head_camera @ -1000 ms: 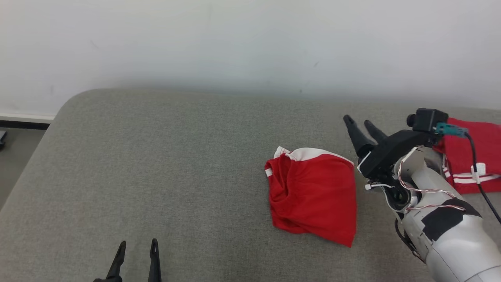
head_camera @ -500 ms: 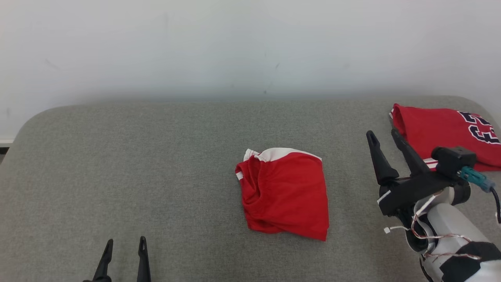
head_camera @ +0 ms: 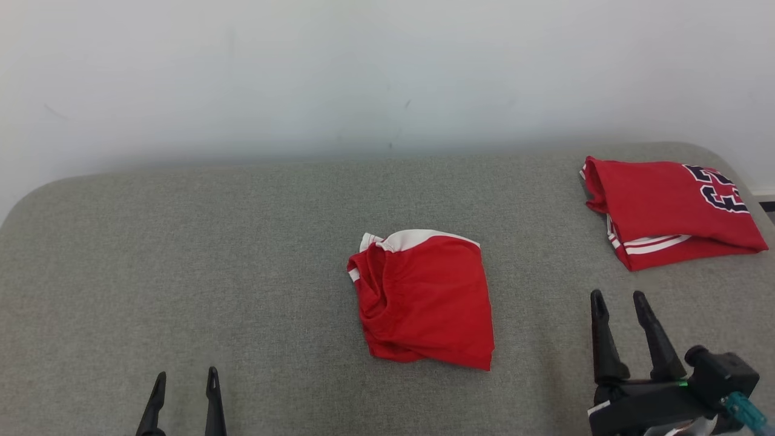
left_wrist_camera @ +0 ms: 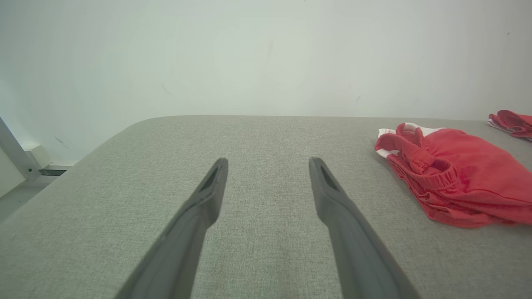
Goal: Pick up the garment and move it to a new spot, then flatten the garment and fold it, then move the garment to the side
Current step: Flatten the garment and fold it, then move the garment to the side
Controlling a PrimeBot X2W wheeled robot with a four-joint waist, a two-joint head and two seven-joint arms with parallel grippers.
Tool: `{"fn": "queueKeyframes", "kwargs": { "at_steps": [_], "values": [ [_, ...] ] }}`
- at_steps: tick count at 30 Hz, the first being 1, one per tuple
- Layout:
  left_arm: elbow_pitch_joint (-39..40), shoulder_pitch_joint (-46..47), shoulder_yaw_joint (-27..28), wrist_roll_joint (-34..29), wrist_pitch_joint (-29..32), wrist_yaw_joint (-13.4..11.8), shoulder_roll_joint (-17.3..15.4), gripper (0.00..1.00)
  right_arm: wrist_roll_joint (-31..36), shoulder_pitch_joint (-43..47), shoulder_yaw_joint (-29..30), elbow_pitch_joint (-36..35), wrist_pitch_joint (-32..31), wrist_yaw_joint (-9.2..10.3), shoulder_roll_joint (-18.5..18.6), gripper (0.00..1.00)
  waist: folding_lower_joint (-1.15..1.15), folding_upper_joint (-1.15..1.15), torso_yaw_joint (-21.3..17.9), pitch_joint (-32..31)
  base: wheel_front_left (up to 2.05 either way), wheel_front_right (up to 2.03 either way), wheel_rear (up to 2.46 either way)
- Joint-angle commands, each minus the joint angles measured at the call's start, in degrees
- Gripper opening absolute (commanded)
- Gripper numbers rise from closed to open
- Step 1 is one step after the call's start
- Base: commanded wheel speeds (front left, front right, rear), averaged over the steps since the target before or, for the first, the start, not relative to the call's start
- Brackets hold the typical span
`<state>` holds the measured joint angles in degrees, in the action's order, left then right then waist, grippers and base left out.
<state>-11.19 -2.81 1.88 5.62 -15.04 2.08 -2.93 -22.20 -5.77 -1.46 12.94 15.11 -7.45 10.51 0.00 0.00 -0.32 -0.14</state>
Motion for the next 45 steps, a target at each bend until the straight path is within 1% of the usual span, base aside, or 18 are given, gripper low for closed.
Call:
{"fn": "queueKeyframes", "kwargs": {
  "at_steps": [1,5,6,8,12,18,22,42,45],
  "values": [
    [0.0,-0.7,-0.2,-0.1,-0.2,0.0,0.1,1.00,1.5,1.9,0.8,-1.0,0.0,-0.01,-1.7,1.00,0.00,0.00,-0.1,0.0,0.00,0.00,0.00],
    [0.0,-1.0,-1.0,-0.2,-0.2,-0.4,0.1,1.00,3.9,4.9,1.5,-2.0,0.0,-0.01,-4.3,1.00,0.00,0.00,-0.3,-0.1,0.00,0.00,0.00],
    [-0.1,-1.1,-1.2,-0.5,-0.2,-0.3,0.1,1.00,4.6,5.7,1.7,-2.7,0.0,-0.01,-5.5,1.00,0.00,0.00,-0.3,-0.2,0.00,0.00,0.00],
    [-0.2,-1.2,-1.4,-0.7,-0.2,-0.1,0.1,1.00,5.9,6.6,0.7,-3.1,0.0,-0.01,-6.1,1.00,0.00,0.00,-0.2,-0.3,0.00,0.00,0.00],
    [-0.4,-1.3,-1.6,-1.2,-0.2,0.2,0.1,1.00,6.7,8.1,0.8,-3.3,0.0,-0.01,-6.9,1.00,0.00,0.00,0.3,-0.4,0.00,0.00,0.00],
    [-0.3,-1.7,-1.9,-1.8,-0.2,0.4,0.1,1.00,7.4,8.9,0.4,-2.9,0.0,-0.01,-7.4,1.00,0.00,0.00,0.9,-0.7,0.00,0.00,0.00],
    [-0.4,-1.8,-2.0,-2.1,-0.2,0.5,0.1,1.00,9.1,9.3,-0.2,-2.5,0.0,-0.01,-7.4,1.00,0.00,0.00,1.3,-0.9,0.00,0.00,0.00],
    [-0.6,-2.0,-1.8,-1.4,-0.2,0.0,0.1,1.00,8.8,9.3,-1.1,-1.4,0.0,-0.01,-7.7,1.00,0.00,0.00,1.2,-1.0,0.00,0.00,0.00],
    [-0.2,-2.4,-2.2,-1.2,-0.2,-0.4,0.1,1.00,8.8,9.2,-1.1,-1.3,0.0,-0.01,-7.7,1.00,0.00,0.00,1.1,-1.0,0.00,0.00,0.00]
  ]
}}
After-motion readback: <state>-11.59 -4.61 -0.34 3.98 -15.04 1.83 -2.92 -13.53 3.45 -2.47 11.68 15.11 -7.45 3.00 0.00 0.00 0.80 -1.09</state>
